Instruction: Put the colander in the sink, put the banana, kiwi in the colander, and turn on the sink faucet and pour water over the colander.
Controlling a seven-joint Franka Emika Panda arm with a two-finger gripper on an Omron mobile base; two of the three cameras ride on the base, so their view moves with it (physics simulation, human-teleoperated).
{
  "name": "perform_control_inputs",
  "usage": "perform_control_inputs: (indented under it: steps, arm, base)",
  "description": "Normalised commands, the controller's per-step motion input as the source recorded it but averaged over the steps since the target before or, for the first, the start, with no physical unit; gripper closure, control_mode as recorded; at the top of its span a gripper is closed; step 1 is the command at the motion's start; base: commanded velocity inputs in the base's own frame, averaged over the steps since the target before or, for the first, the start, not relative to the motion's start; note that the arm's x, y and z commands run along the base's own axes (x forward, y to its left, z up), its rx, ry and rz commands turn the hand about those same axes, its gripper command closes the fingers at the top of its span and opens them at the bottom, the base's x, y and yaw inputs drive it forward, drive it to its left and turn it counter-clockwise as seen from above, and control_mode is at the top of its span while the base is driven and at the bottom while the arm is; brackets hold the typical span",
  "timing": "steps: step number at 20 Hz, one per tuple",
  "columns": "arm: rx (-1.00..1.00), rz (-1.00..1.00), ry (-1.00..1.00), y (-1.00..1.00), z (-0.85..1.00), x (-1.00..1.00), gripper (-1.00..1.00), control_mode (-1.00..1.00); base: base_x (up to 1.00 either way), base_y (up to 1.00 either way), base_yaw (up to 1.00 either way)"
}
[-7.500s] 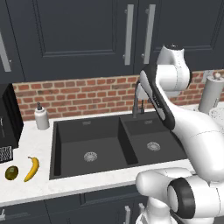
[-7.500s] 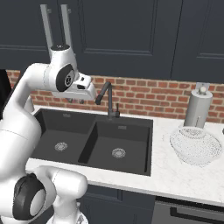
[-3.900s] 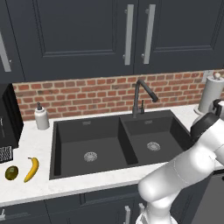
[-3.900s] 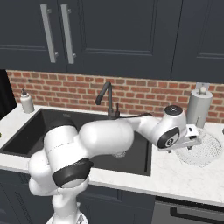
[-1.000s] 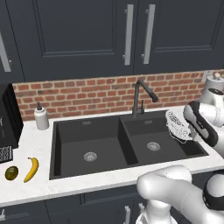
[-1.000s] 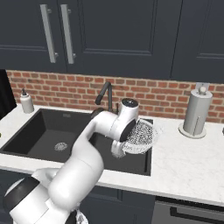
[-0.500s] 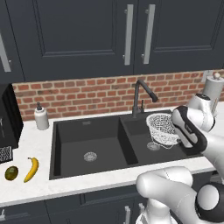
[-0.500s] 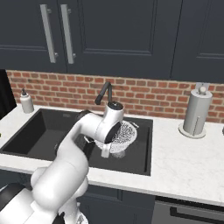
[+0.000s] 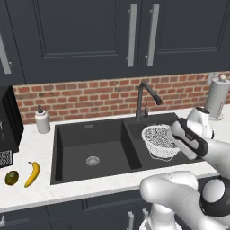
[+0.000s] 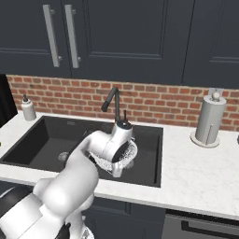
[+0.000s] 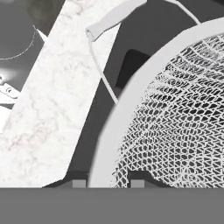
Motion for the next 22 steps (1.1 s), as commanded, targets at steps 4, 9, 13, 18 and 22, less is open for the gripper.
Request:
perform_control_inputs:
  steps: [4,9,13,18,22]
  arm:
    - [0.0,0.2,0.0,0.0,-0.6,0.24,1.0,-1.0]
    - [0.0,0.16,-0.03,0.0,-0.43,0.31,1.0,-1.0]
    - [0.0,0.11,-0.05,-0.05,-0.32,0.41,1.0,-1.0]
    - [0.0,0.07,-0.03,-0.15,-0.25,0.41,1.0,-1.0]
    - [0.0,0.06,-0.02,-0.21,-0.17,0.06,1.0,-1.0]
  base:
    - [0.0,0.0,0.0]
    - [0.0,0.0,0.0]
    - [0.0,0.0,0.0]
    - [0.0,0.0,0.0]
    - [0.0,0.0,0.0]
